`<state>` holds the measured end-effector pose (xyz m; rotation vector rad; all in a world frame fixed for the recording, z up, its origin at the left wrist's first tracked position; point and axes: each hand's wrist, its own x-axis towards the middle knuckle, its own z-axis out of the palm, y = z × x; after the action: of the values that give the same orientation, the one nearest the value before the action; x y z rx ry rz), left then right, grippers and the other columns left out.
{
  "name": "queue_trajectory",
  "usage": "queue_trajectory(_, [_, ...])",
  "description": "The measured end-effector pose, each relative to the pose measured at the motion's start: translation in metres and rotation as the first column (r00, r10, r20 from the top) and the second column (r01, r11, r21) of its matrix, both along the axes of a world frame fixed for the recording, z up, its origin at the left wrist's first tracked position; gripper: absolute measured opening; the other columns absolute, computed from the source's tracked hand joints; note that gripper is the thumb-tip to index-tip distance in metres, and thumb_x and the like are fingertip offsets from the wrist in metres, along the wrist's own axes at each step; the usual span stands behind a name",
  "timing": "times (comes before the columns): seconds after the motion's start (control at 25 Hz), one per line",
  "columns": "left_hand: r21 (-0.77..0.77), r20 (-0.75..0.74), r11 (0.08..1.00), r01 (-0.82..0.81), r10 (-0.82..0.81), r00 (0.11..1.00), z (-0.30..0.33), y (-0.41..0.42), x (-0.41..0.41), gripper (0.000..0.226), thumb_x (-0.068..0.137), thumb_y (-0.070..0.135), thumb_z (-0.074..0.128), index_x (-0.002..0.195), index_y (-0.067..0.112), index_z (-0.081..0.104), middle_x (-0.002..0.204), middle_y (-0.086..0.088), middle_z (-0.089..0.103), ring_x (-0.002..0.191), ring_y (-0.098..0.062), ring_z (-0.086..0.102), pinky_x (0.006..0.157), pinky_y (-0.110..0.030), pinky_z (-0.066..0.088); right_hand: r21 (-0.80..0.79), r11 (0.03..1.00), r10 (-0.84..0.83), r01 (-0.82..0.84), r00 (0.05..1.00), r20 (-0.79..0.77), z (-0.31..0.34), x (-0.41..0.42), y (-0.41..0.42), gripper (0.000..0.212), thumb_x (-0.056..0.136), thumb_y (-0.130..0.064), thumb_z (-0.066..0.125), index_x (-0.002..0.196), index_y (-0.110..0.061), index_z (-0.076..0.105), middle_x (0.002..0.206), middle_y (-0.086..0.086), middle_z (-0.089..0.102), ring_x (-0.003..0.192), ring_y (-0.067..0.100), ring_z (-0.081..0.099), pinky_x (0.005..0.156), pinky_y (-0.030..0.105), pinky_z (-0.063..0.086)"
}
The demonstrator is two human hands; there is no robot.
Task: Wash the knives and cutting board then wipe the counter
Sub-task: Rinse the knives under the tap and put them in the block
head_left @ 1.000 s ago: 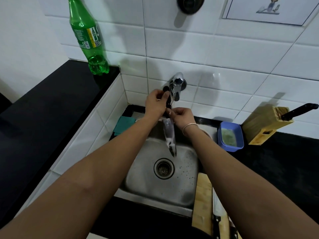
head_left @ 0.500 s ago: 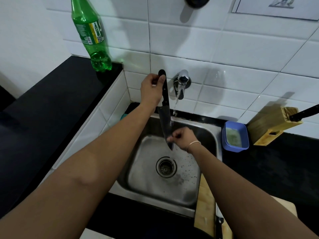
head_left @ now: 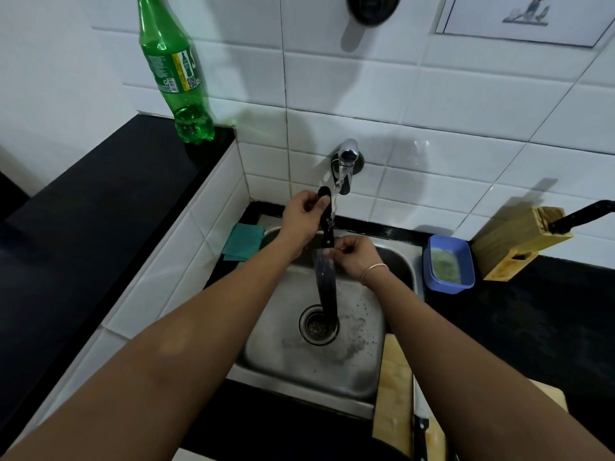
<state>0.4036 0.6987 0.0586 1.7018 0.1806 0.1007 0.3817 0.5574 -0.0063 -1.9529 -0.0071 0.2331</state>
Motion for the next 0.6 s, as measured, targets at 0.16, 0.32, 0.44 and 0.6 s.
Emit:
queue_trajectory(0.16, [0.023,0.02,0.992,0.125,-0.126,0.992,-0.01,0.002,-0.017,0.019,0.09,0.021,0.074,0.091,0.006,0.063,0.075,-0.001,0.06,0.07,-0.015,0.058,0.061,-0.026,0.054,0.01,1.0,0.016,-0.016,0.999,-0.028,-0.012,-0.016,-0.004,0.04,0.083,-0.011,0.077,0.055,-0.017,0.049,0.055,-0.002,0.045,0.058,0.014,0.038,0.063,0.027,0.037])
queue_trajectory(0.32, [0.189,0.101,0.972,0.14,-0.161,0.982,-0.022,-0.003,-0.03,0.034,0.075,0.03,0.087,0.088,0.01,0.063,0.073,0.007,0.062,0.063,0.002,0.056,0.063,-0.017,0.049,-0.021,1.0,0.015,-0.016,0.999,-0.042,-0.014,-0.019,-0.005,0.037,0.082,-0.011,0.078,0.058,-0.014,0.05,0.059,0.0,0.045,0.062,0.016,0.04,0.066,0.03,0.04])
queue_trajectory(0.44, [0.245,0.152,0.965,-0.098,0.062,0.986,-0.018,-0.008,-0.026,0.032,0.071,0.04,0.087,0.075,0.023,0.06,0.067,0.012,0.061,0.059,0.004,0.055,0.057,-0.012,0.044,-0.034,0.998,-0.052,0.051,0.998,-0.026,-0.011,-0.012,0.0,0.038,0.081,-0.012,0.079,0.057,-0.019,0.05,0.06,0.0,0.048,0.064,0.016,0.043,0.07,0.033,0.045])
queue_trajectory(0.6, [0.094,0.012,0.958,-0.269,0.269,0.963,-0.004,-0.009,-0.008,0.026,0.076,0.034,0.086,0.077,0.022,0.063,0.075,0.002,0.07,0.072,-0.016,0.069,0.074,-0.034,0.059,-0.048,0.988,-0.142,0.146,0.987,0.08,-0.007,-0.008,0.006,0.034,0.077,-0.025,0.082,0.059,-0.02,0.054,0.059,-0.006,0.056,0.057,0.007,0.048,0.066,0.032,0.05])
